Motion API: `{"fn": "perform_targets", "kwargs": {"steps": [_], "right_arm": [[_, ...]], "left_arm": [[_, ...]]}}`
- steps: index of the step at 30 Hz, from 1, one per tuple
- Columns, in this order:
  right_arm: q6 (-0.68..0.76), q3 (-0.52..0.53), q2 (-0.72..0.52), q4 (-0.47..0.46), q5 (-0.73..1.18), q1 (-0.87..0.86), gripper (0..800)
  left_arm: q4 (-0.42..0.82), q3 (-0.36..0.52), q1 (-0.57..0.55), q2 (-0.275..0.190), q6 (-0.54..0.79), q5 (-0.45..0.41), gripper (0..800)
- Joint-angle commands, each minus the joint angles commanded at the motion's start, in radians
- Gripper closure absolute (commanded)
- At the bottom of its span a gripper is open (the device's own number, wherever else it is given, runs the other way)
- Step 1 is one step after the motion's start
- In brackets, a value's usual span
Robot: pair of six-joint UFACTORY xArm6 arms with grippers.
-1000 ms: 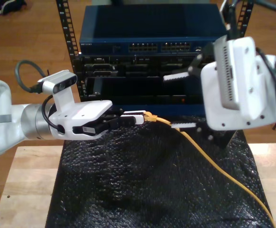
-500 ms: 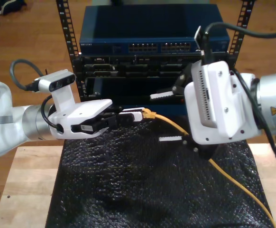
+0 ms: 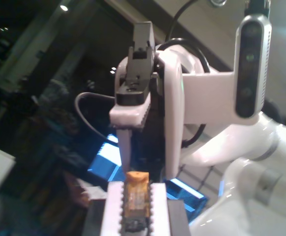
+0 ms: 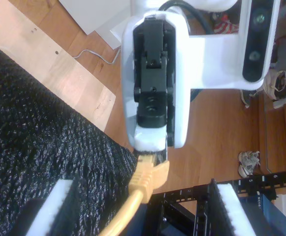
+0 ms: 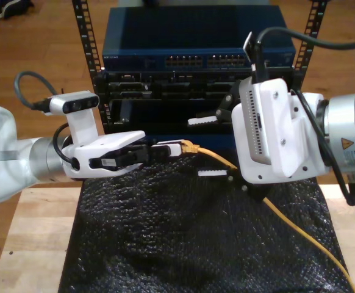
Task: Grab the cable and plug it in
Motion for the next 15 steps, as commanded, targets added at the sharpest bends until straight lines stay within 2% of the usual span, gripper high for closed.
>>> {"fn": "perform_targets", "kwargs": {"steps": [13, 15], "right_arm": [[0.003, -0.002, -0.002, 0.002, 0.0, 0.026, 274], [0.005, 0.0, -0.002, 0.003, 0.0, 0.026, 312]], "left_arm": [[0.0, -0.005, 0.0, 0.015, -0.009, 0.008, 769], [0.0, -0.005, 0.0, 0.017, -0.009, 0.008, 769]]}}
